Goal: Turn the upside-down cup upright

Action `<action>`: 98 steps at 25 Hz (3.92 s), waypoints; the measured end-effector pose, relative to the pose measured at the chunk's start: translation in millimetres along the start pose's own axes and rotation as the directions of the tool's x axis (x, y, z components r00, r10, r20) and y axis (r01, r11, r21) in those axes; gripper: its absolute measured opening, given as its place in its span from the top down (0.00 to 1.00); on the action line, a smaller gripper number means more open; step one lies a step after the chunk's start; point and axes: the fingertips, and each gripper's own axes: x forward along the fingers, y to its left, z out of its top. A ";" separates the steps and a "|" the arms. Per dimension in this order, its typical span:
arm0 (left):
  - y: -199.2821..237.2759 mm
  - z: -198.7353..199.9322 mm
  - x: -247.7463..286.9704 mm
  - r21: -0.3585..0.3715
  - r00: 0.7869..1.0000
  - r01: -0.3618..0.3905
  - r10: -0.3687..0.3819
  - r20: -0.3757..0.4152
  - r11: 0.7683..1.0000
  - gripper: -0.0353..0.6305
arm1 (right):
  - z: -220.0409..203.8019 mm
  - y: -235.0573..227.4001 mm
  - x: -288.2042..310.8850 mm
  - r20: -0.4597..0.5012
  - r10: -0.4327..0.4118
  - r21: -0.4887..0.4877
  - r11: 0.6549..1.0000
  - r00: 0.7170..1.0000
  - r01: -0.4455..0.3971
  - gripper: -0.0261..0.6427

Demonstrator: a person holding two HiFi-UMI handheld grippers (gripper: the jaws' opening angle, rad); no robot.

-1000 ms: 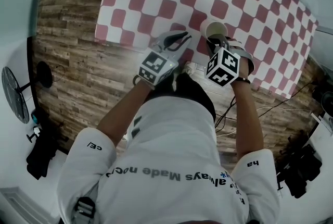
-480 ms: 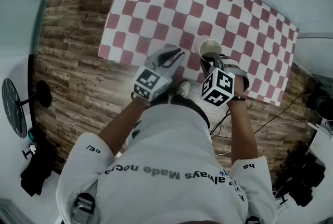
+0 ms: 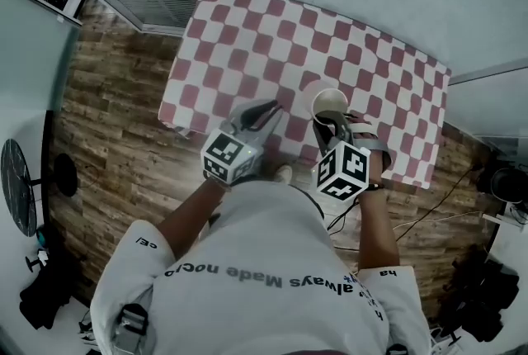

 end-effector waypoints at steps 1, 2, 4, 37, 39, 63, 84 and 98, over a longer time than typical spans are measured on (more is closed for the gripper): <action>-0.5 3.9 -1.0 0.002 1.000 0.000 0.000 0.007 1.000 0.86 | 0.7 -2.5 -3.6 0.009 -0.013 0.006 1.000 1.000 0.013 0.92; -1.1 6.9 -1.5 0.003 1.000 0.000 0.000 0.011 1.000 0.86 | 0.7 -4.6 -6.5 0.017 -0.024 0.014 1.000 1.000 0.024 0.92; -2.9 11.1 -1.7 0.008 1.000 0.004 -0.004 0.017 1.000 0.86 | -0.5 -7.9 -11.1 0.036 -0.042 0.032 0.999 0.998 0.041 0.92; -11.7 36.6 -9.7 -0.040 0.989 0.133 -0.130 0.072 0.990 0.84 | 8.6 -32.8 -108.6 0.911 -0.139 0.395 0.566 0.388 -0.724 0.92; -13.0 38.0 -11.3 -0.047 0.988 0.139 -0.135 0.078 0.989 0.84 | 8.1 -34.6 -116.2 0.930 -0.159 0.363 0.533 0.331 -0.765 0.92; -94.9 66.7 9.1 -0.136 0.738 0.675 -0.669 0.094 0.725 0.27 | 11.7 -8.7 -130.7 0.969 -0.093 0.244 0.494 0.228 -0.835 0.92; -92.5 66.5 16.0 -0.140 0.723 0.691 -0.682 0.112 0.709 0.32 | 13.1 -8.6 -126.4 0.944 -0.040 0.299 0.528 0.329 -0.795 0.75; -86.9 66.9 19.3 -0.171 0.740 0.672 -0.644 0.193 0.721 0.32 | 1.5 -4.8 -119.3 0.672 -0.008 0.508 0.733 0.741 -0.453 0.49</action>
